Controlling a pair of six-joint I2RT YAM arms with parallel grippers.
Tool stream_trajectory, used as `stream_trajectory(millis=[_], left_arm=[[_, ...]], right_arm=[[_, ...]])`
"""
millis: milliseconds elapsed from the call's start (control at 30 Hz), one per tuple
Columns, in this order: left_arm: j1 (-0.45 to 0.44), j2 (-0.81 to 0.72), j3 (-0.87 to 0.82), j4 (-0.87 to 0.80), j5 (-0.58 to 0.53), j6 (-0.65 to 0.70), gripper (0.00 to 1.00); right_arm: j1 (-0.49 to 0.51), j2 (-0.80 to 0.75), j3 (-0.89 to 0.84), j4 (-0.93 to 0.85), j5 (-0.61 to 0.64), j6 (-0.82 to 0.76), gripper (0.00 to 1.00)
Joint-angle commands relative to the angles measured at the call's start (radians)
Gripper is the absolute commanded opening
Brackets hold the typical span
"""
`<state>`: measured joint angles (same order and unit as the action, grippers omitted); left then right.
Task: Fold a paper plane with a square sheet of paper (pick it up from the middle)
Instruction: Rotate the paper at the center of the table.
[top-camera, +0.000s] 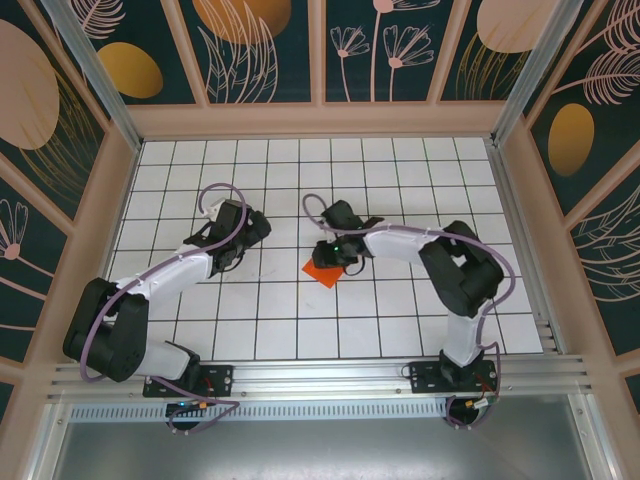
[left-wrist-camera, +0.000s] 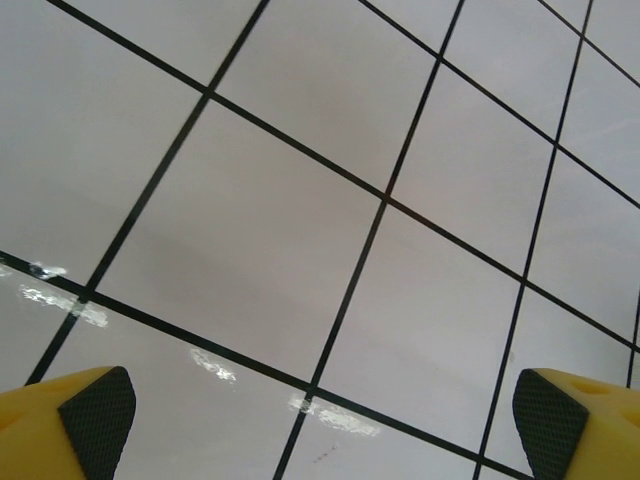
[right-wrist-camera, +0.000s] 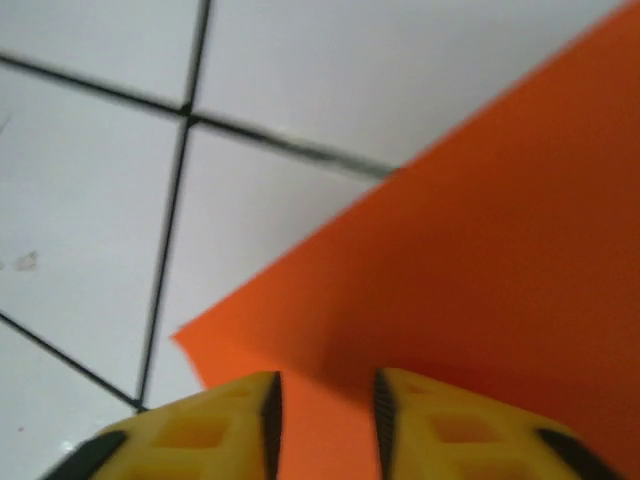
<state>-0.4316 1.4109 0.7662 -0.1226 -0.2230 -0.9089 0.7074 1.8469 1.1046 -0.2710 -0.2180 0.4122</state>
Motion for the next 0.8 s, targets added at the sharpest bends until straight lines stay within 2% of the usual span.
stream_trajectory(millis=[0, 100, 267, 500, 767], left_arm=[[0.003, -0.009, -0.013, 0.049, 0.077, 0.029, 0.99], [0.006, -0.004, -0.019, 0.087, 0.148, 0.033, 0.98], [0.003, 0.018, -0.022, 0.154, 0.304, 0.039, 0.95], [0.004, 0.078, -0.001, 0.124, 0.377, 0.059, 0.89], [-0.014, 0.085, -0.067, 0.220, 0.546, -0.061, 0.75]], right_arm=[[-0.096, -0.065, -0.019, -0.043, 0.131, 0.137, 0.38], [-0.153, -0.044, -0.018, -0.041, 0.178, 0.199, 0.40], [-0.155, 0.005, 0.028, -0.047, 0.195, 0.227, 0.41], [-0.155, 0.097, 0.080, -0.047, 0.160, 0.214, 0.41], [-0.192, 0.155, 0.107, -0.002, 0.104, 0.129, 0.41]])
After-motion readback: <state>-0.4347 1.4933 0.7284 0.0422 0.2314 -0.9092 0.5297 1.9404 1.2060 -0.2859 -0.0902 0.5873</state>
